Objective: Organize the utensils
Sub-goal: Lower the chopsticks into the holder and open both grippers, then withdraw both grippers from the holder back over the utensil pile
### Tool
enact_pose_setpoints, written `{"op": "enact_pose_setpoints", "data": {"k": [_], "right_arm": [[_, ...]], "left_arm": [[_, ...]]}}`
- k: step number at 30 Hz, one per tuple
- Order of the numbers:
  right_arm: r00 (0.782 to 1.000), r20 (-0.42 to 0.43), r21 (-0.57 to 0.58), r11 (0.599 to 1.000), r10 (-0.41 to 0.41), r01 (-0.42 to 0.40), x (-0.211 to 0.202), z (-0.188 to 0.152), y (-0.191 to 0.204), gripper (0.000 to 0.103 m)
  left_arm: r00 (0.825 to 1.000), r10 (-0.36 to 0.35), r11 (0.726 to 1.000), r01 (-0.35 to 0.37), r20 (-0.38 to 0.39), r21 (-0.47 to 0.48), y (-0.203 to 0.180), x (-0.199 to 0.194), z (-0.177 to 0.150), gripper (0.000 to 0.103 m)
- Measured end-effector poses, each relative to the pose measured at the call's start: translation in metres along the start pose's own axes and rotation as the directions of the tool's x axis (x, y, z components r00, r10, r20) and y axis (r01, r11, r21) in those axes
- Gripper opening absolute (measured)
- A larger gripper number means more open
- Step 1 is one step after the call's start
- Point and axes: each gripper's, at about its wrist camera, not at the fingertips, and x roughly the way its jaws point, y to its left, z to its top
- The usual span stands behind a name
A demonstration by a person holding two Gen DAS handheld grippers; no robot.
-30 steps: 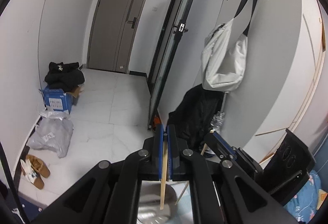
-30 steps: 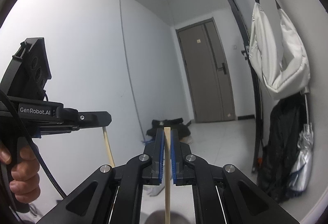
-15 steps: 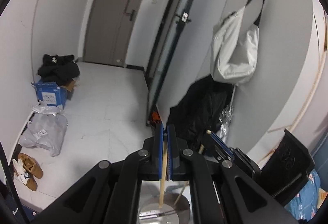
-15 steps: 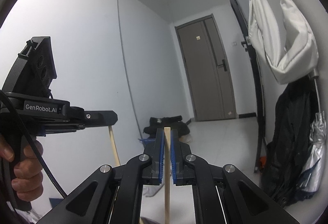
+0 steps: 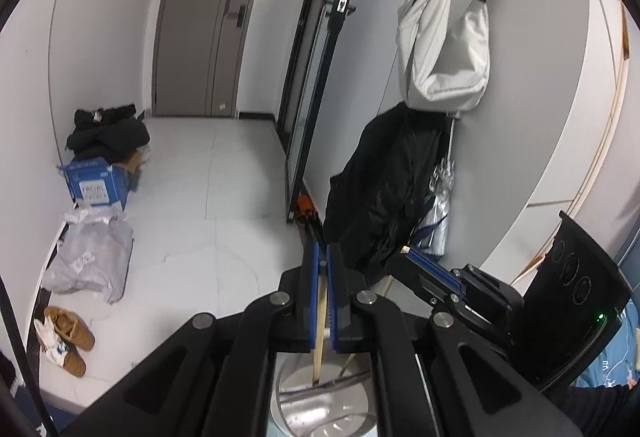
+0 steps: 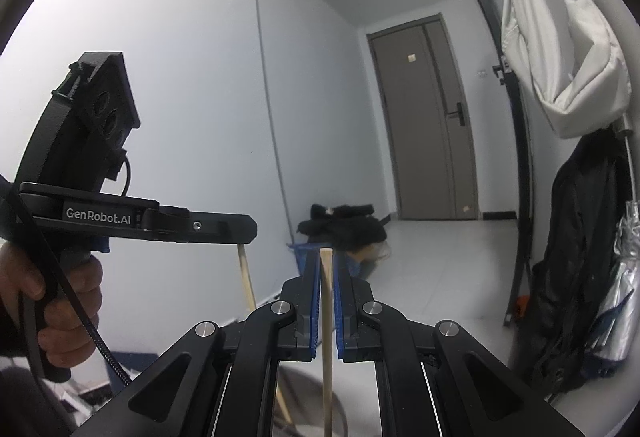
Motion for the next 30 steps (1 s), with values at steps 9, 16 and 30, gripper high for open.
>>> {"op": "enact_pose_setpoints", "data": {"k": [9,16,30], "right_arm": [[0.99,-0.125,0.024,0.998,0.059,-0.057,0.014,-0.02,0.004,0.006],[0.973,-0.208,0.058,0.994,0.105,-0.095,0.011,-0.028,0.016,0.023],[0.981,-0.191,0.126,0.992,0.031,-0.007,-0.077,-0.025,0.046,0.071]], "left_arm": [[0.995,-0.015,0.999,0.012,-0.097,-0.03,0.002,0.012,-0.013,0.001],[0.995,0.009,0.993,-0.02,-0.095,-0.12,0.017,-0.01,-0.018,0.001],[0.97,0.24,0.949,-0.225,0.04,-0.222,0.006,-0.095,-0.05,0.077]]}}
